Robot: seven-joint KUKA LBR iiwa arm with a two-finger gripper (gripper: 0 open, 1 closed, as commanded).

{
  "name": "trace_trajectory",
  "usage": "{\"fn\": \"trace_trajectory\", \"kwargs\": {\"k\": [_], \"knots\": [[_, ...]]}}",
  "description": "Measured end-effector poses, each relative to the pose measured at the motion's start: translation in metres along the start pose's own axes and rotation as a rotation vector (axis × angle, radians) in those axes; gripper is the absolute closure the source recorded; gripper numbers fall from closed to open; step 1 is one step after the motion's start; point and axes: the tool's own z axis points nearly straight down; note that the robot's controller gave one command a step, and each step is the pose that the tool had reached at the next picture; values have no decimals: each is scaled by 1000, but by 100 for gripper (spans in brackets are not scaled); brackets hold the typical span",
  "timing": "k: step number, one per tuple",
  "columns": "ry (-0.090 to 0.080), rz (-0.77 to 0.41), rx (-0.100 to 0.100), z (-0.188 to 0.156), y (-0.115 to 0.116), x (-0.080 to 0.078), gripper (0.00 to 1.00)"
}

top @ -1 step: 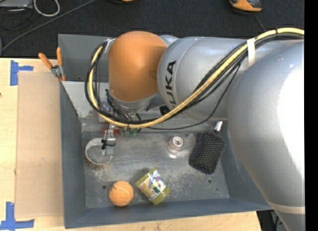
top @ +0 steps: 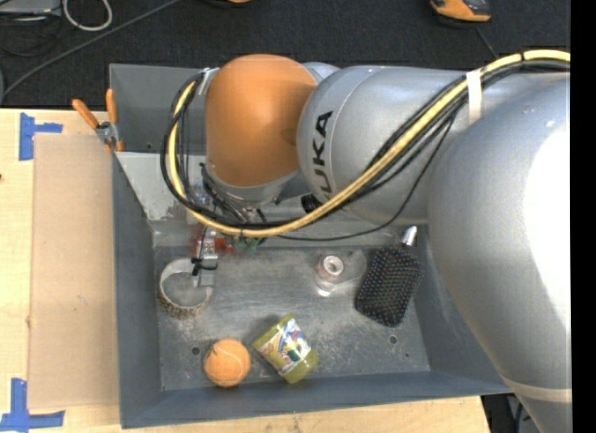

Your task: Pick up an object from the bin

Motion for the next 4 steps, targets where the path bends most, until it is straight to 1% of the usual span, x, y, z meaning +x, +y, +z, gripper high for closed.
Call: {"fn": "trace_trajectory", "kwargs": {"k": [1,2,3,4], "knots": [[1,-77,-1,104,11,-21,0],[-9,-154,-2,131,13,-19,0],[-4,-243,-2,109,-1,-20,0],[-5,0,-4,111,-5,-17,0]]}}
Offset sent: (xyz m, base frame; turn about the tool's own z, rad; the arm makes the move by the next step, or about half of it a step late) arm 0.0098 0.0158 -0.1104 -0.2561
